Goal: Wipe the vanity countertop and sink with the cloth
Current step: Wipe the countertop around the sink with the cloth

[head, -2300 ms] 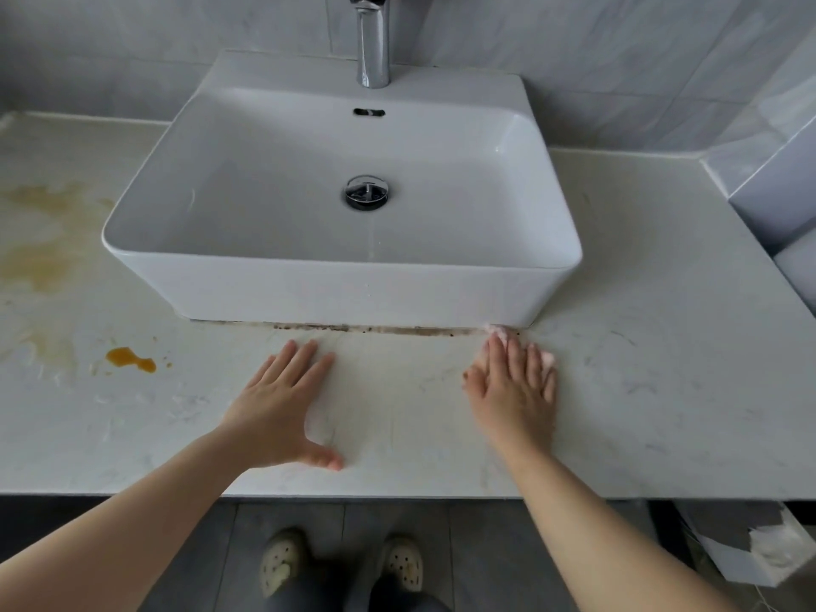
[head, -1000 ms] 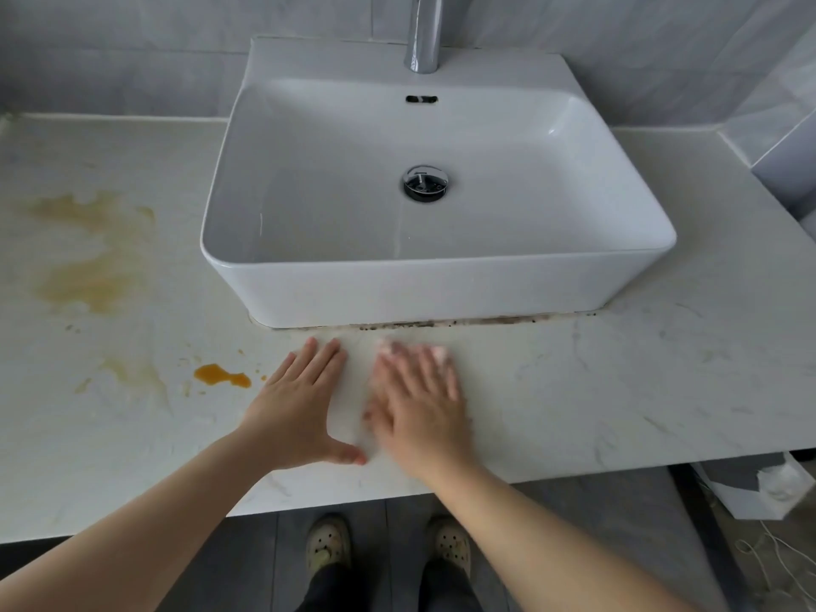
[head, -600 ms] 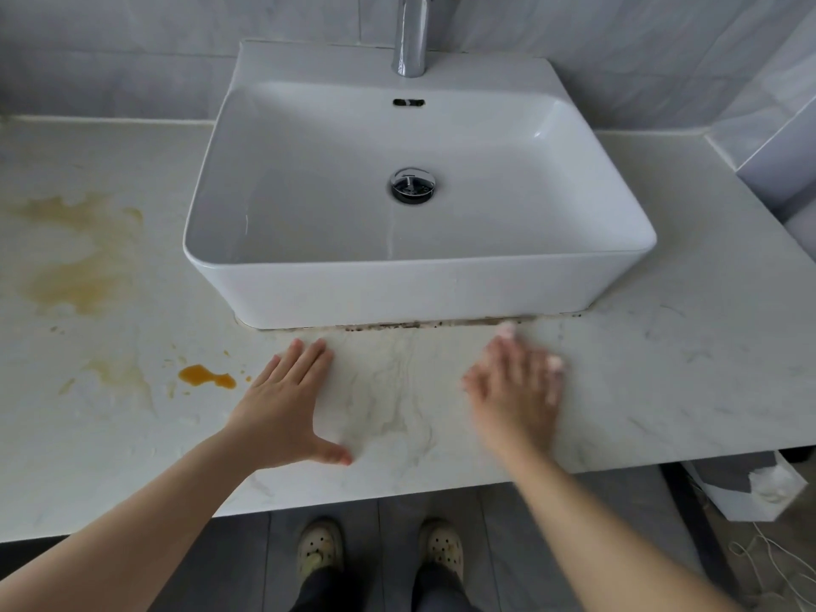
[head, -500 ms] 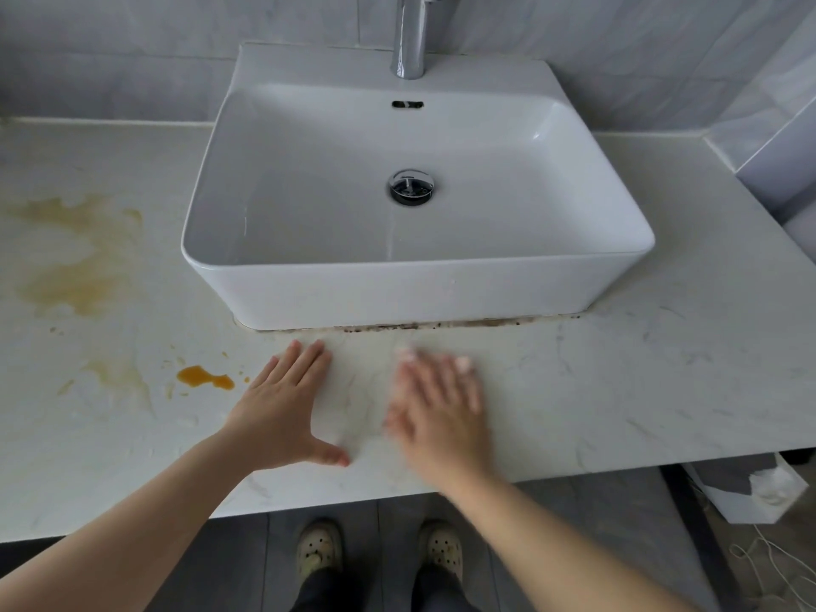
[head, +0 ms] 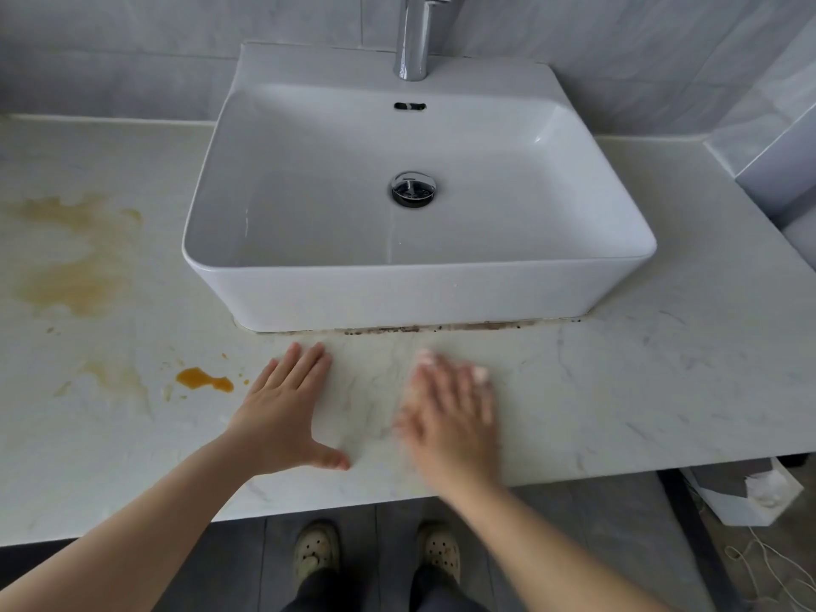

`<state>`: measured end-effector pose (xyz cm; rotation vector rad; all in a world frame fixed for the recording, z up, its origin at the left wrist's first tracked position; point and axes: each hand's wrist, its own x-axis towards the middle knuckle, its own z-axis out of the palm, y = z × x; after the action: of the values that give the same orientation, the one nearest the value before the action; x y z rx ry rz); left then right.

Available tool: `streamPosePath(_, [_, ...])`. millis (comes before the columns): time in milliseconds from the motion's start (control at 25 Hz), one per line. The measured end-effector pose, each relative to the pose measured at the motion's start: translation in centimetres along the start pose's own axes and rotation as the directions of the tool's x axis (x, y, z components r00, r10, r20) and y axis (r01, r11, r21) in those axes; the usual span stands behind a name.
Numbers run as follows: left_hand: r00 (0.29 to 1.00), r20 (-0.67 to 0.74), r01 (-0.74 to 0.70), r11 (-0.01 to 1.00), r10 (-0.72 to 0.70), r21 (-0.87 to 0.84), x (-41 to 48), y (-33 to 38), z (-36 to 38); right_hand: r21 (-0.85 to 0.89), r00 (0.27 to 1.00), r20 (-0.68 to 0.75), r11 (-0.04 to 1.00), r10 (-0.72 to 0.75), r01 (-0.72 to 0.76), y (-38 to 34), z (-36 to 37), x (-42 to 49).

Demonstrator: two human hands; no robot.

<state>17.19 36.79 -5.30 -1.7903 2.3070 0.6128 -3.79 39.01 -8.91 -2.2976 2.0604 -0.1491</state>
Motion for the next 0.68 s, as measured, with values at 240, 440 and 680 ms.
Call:
streamPosePath(240, [1.0,0.008,-0.003,1.0,0.003,0.029,-0.2,-0.2,0.0,-0.045,0.989,0.117,0.994,-0.095,0.101,3.8,-0.2,2.6])
streamPosePath(440, [0.999,-0.002,-0.046,0.997,0.046,0.057,-0.4,-0.8,0.0,0.016,0.863,0.066,0.865,0.5,-0.502,4.8,-0.7,4.8])
streamPosePath(680, [0.989,0.004,-0.146,0.987,0.146,0.069,-1.4,-2.2,-0.1,-0.032,0.967,0.042,0.967,-0.251,0.253,-5.4,0.7,2.3])
